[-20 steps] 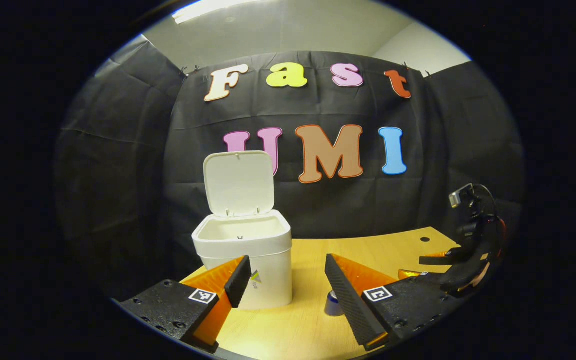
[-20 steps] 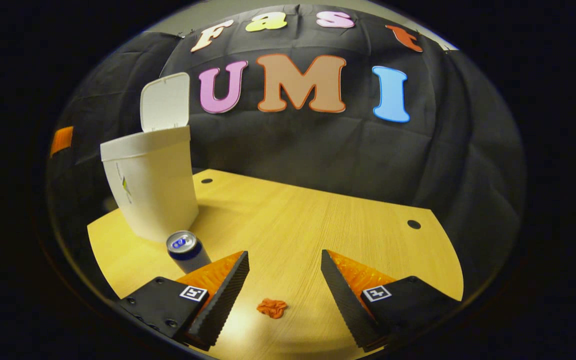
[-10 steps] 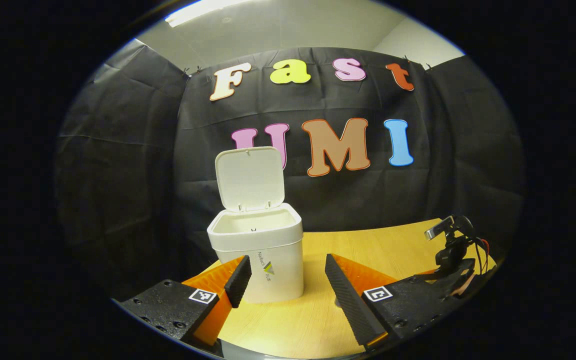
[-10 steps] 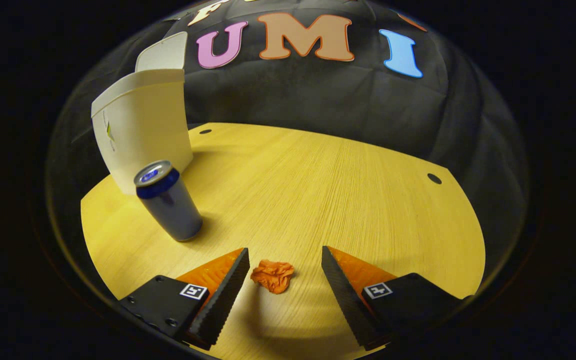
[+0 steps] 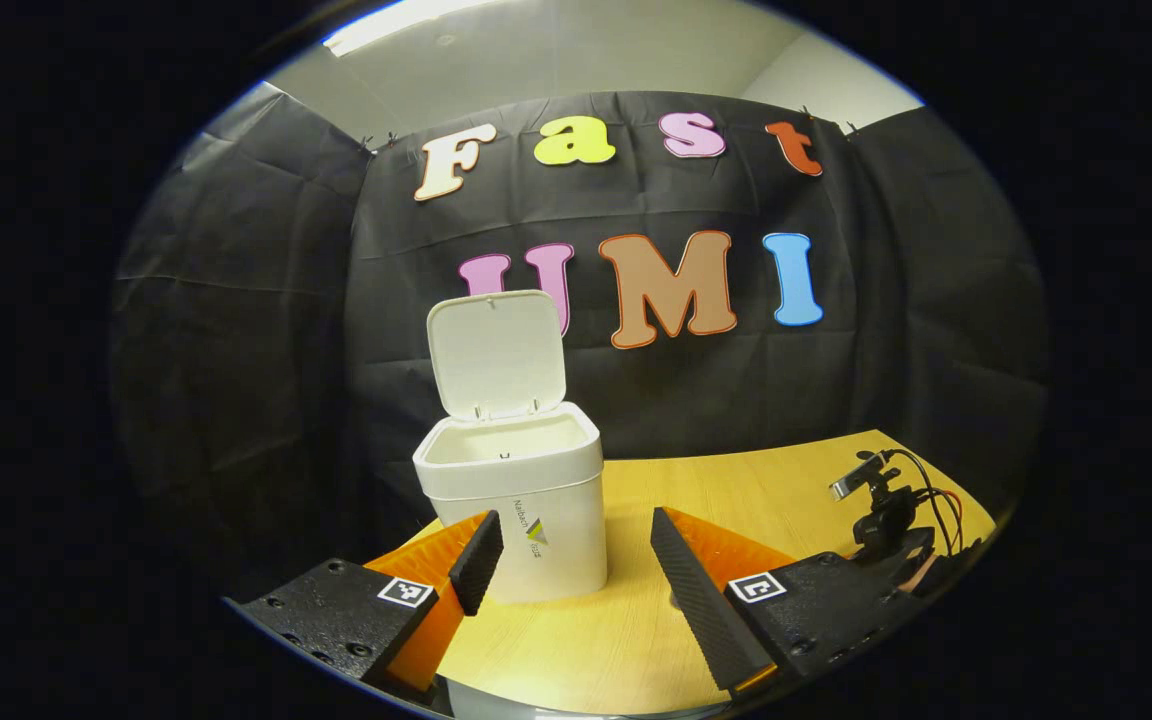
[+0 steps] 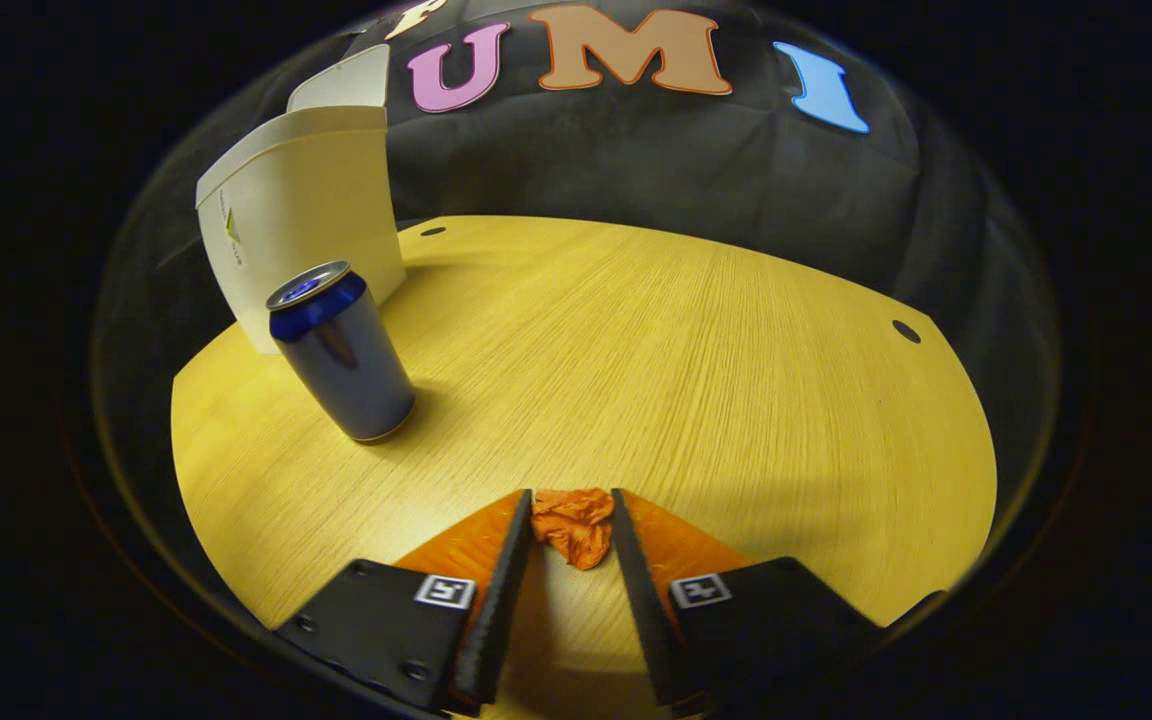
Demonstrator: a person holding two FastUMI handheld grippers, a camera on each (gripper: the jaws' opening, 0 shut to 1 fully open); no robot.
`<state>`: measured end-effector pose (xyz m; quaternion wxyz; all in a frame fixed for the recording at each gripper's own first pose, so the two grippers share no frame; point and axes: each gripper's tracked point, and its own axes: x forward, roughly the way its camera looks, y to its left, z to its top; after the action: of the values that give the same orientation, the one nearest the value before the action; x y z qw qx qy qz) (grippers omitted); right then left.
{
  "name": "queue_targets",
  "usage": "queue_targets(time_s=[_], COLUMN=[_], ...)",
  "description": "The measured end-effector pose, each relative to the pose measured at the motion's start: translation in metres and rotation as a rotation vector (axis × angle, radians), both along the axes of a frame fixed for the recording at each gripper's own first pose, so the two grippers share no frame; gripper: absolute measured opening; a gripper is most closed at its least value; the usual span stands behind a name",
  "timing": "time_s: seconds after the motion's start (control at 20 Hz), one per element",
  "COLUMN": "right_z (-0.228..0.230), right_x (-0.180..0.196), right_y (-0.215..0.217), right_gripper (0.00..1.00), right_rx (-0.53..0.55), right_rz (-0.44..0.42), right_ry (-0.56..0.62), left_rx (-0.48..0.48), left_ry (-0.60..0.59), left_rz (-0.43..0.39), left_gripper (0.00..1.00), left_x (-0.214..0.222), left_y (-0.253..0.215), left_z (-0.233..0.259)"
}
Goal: Press the lid of the desktop garbage bin to open it, pick up the crumpled paper on the desktop and throw it into the bin, then pick up the pop can on the desktop and drop it into the bin, and finally close the garbage bin lid.
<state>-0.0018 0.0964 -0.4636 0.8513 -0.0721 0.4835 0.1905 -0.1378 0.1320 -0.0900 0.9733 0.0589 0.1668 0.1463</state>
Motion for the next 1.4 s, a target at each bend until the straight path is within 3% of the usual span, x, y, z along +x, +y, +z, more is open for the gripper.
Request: queue_targets(time_s=[0.05,0.1,0.2,0.25,0.3,0.35,0.55,0.7,0.75,1.1,1.4], right_z=[0.001,0.003,0.002,0.002,0.009,0.009,0.055,0.129,0.152,0.300,0.374], right_x=[-0.001,-0.001,-0.002,-0.003,-0.005,-0.005,0.010,0.034,0.039,0.076,0.089], right_y=[0.002,0.002,0.003,0.004,0.004,0.004,0.017,0.034,0.043,0.101,0.157], right_gripper=[0.50,0.48,0.33,0.34,0.30,0.26,0.27,0.25,0.25,0.25,0.25], right_rx=[0.020,0.024,0.043,0.050,0.069,0.069,0.157,0.270,0.301,0.455,0.518], right_rz=[0.000,0.003,0.011,0.022,0.022,0.024,0.010,0.010,0.019,0.135,0.244], right_ry=[0.000,0.007,0.006,0.007,0.010,0.014,-0.070,-0.195,-0.230,-0.494,-0.609], left_rx=[-0.003,-0.006,-0.010,-0.010,-0.010,-0.008,-0.013,-0.025,-0.029,-0.055,-0.085], left_ry=[-0.003,-0.003,-0.003,-0.003,-0.003,-0.004,0.001,0.003,0.001,-0.014,-0.024], left_rz=[-0.004,-0.008,-0.015,-0.019,-0.022,-0.026,-0.043,-0.065,-0.072,-0.094,-0.061], left_gripper=[0.91,0.91,0.91,0.91,0.94,0.91,0.91,0.94,0.91,0.91,0.91], left_x=[0.001,0.002,0.004,0.005,0.005,0.006,0.011,0.016,0.019,0.026,0.015], left_y=[-0.001,-0.002,-0.003,-0.004,-0.004,-0.003,-0.005,-0.009,-0.010,-0.005,0.019], left_z=[0.001,-0.001,-0.002,-0.002,-0.002,-0.001,-0.005,-0.008,-0.008,-0.011,-0.014])
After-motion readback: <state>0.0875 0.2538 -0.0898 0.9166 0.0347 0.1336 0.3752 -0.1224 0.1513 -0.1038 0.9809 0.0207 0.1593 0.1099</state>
